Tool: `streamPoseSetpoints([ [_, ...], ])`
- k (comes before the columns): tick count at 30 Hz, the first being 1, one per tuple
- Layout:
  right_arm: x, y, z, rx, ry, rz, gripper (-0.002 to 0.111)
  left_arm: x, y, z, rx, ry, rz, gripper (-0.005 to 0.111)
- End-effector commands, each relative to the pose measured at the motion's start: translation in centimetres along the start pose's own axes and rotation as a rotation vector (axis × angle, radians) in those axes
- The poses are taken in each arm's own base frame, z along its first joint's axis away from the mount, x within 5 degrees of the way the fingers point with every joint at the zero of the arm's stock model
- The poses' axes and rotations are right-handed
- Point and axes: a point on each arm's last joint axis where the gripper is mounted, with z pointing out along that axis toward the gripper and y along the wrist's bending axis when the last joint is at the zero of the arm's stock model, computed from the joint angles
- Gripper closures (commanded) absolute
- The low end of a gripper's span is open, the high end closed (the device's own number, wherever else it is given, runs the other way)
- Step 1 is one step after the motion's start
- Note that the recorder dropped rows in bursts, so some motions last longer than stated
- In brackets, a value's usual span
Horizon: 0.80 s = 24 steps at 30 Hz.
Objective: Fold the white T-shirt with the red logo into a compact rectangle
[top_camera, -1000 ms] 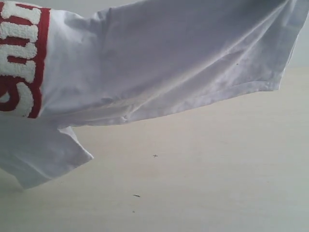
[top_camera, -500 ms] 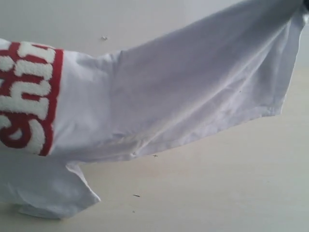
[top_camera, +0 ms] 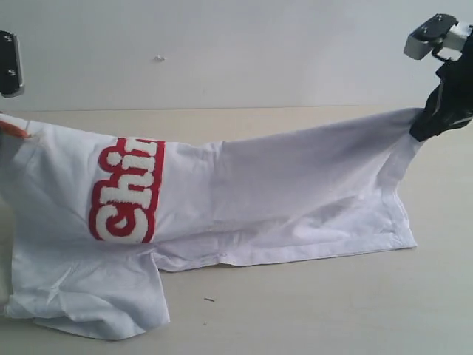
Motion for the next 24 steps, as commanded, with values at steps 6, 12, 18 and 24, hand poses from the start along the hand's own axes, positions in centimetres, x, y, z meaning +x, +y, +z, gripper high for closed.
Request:
streamPoseSetpoints([
  [6,-0.9,-6.1,6.0,0.398,-0.146,-0.092,0.108,-2.0,2.3,9.2,-0.293,-0.164,0.037,0.107],
  [12,-0.3,-7.4,8.7,0.471,-0.151,-0.097,0.108,-2.2,2.0,12.9,-0.353,-0.211,0.033,0.106],
  [18,0.0,-7.7,9.6,0.490,-0.128,-0.172,0.098,-2.6,2.4,13.5,-0.438,-0.259,0.032,0.070],
  [24,-0.4,-8.3,9.0,0.569,-0.167,-0.165,0.050,-2.5,3.0,13.2,-0.496,-0.286,-0.005,0.034],
])
